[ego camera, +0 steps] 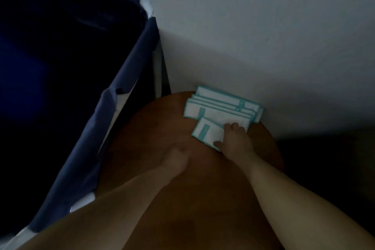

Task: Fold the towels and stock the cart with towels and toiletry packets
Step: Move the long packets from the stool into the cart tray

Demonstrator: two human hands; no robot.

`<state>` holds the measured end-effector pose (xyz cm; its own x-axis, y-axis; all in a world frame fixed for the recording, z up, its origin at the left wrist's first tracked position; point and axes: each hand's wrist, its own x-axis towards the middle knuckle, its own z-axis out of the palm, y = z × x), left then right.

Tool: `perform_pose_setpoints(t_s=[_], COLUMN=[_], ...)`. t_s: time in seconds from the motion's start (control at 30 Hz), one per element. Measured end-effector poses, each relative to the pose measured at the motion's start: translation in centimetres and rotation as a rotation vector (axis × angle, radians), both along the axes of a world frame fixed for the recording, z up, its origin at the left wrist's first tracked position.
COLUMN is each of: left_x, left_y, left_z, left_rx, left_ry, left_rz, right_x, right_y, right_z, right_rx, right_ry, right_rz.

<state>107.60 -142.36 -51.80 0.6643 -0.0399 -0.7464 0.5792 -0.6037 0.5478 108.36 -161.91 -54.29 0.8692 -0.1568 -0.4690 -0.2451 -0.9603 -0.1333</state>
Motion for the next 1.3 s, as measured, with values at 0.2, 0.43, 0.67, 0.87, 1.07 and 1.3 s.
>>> perform_pose_setpoints(t_s=[0.2, 0.43, 0.67, 0.87, 1.07, 1.3], left_x=[0.4, 1.0, 1.5, 0.6, -0.5, -0.1], left_y=[-1.1, -1.3, -1.2, -0.8, -0.1, 0.1], left_z=[-2.0, -1.8, -1.4, -2.0, -1.2, 4.3], left_rx=[-0.069, -0.164, -0.402, -0.289, -0.202, -0.187], left_ry=[0.01, 0.063, 0.132, 0.078, 0.087, 0.007], left_rz=[0.055, 0.203, 0.532, 0.508, 0.515, 0.506], right_x=[-1.1, -2.2, -1.9, 0.0, -1.4, -3.8], right_y=[0.2, 2.0, 2.1, -1.9, -1.2, 0.0], right_z=[-2.3, -1.2, -0.5, -1.7, -1.8, 2.7], right_rx=[-0.034, 0.746, 0.884, 0.139, -0.015, 0.309], right_ry=[-0.106, -0.024, 0.051, -0.202, 0.031, -0.021], right_rz=[-0.017, -0.484, -0.43, -0.064, 0.036, -0.192])
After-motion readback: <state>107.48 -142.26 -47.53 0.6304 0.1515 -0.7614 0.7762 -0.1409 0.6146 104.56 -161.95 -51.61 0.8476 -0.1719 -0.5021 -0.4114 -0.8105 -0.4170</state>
